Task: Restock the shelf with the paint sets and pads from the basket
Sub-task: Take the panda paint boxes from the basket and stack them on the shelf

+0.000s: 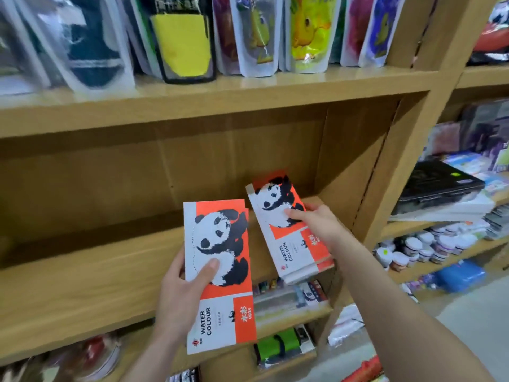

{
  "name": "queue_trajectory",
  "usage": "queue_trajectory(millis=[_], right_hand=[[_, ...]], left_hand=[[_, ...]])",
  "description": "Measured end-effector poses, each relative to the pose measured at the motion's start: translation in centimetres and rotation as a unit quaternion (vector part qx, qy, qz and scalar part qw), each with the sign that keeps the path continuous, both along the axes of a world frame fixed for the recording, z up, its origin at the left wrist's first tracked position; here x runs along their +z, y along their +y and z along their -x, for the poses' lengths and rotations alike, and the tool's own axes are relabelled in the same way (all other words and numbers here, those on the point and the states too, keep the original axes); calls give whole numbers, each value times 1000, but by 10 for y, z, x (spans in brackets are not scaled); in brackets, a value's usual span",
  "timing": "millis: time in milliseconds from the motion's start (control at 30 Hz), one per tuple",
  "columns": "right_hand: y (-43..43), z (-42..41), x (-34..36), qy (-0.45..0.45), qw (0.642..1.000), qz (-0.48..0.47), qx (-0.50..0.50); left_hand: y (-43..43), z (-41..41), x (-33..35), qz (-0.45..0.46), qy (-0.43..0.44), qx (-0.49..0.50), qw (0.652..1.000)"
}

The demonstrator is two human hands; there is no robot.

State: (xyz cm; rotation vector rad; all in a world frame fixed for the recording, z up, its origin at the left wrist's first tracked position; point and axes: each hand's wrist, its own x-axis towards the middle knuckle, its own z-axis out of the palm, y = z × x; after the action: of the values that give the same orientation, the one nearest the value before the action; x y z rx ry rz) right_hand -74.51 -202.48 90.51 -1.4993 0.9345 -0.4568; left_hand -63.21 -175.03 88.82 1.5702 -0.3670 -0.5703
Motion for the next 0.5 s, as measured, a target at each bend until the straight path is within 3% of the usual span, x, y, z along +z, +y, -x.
queue_trajectory(millis=[133, 233, 300, 433, 500], right_hand=[[-12, -18, -5, 89, 996, 20, 8], [-20, -18, -17, 172, 980, 102, -25], [-22, -9, -18, 181, 969, 153, -63], [5, 18, 5, 39, 954, 255, -155], [24, 24, 13, -47, 956, 273, -96]], left_hand=[[-6, -30, 1, -3, 10, -6, 1000], [-15, -38, 4, -2, 12, -12, 1000], [-22, -36, 7, 4, 16, -16, 1000], [-38, -27, 25, 28, 11, -22, 999], [-48, -21, 40, 54, 5, -22, 998]])
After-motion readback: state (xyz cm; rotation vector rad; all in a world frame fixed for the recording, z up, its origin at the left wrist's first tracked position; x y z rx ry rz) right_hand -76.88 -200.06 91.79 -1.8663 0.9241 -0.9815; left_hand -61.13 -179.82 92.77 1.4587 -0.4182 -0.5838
